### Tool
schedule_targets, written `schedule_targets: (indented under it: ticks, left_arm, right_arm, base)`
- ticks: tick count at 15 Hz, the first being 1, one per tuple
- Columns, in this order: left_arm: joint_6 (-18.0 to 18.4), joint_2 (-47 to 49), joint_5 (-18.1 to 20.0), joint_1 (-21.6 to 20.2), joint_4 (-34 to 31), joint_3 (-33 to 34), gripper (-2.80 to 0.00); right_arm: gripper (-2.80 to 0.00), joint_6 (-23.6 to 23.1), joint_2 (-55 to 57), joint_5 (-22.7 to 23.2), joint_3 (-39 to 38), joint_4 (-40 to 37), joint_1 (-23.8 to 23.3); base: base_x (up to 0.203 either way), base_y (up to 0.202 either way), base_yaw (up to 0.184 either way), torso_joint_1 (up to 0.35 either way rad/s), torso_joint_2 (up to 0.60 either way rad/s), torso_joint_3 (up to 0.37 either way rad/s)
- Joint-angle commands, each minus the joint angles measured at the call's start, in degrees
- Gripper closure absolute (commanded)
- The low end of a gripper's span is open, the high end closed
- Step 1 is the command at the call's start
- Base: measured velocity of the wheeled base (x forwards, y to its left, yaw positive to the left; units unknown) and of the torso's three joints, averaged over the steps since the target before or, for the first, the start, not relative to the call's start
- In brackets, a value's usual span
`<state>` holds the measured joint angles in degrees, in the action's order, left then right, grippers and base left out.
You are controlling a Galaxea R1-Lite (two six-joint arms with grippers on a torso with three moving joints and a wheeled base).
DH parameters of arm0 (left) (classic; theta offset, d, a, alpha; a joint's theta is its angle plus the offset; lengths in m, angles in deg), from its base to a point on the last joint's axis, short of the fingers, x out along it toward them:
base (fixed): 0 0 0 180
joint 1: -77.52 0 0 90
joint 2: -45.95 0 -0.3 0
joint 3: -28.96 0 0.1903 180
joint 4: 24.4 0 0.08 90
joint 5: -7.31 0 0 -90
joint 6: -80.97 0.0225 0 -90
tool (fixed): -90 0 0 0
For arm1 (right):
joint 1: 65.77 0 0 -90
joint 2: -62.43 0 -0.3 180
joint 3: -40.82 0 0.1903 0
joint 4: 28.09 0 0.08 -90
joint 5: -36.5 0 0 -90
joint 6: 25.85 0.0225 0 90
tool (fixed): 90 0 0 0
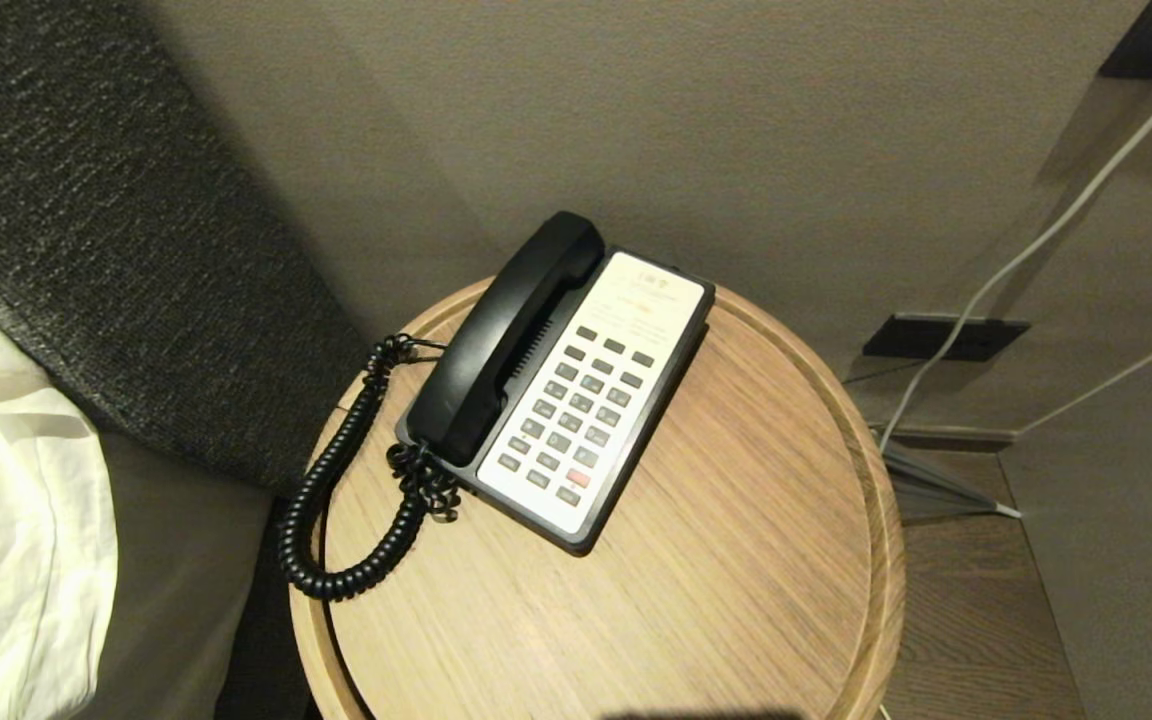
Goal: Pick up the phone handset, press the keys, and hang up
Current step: Pick up the desk phone handset
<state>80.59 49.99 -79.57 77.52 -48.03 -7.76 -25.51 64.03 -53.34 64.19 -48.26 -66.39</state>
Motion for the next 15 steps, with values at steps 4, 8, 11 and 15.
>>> schedule_targets:
  ticks: [4, 8, 11, 15]
  left_arm:
    - [-1.8, 39.5, 10.1, 0.1, -13.5, -37.6, 0.00]
    - [0.6, 66.1, 15.5, 2.6, -22.6, -58.9, 0.00]
    - [4.9, 78.4, 14.8, 9.5, -27.9, -70.0, 0.00]
    - [6.8, 82.1, 11.1, 18.4, -30.8, -74.4, -2.80]
  right_arm:
    - [0.00, 0.0, 0.0, 0.0, -1.1, 0.1, 0.0]
    - [0.00, 0.0, 0.0, 0.0, -1.1, 0.1, 0.0]
    - [0.00, 0.0, 0.0, 0.0, -1.1, 0.1, 0.0]
    - [0.00, 0.0, 0.0, 0.0, -1.1, 0.1, 0.0]
  base:
    - [0.000, 0.000, 0.000, 0.000, 0.00, 0.000]
    - [0.000, 0.000, 0.000, 0.000, 0.00, 0.000]
    - [0.000, 0.000, 0.000, 0.000, 0.00, 0.000]
    - [0.000, 0.000, 0.000, 0.000, 0.00, 0.000]
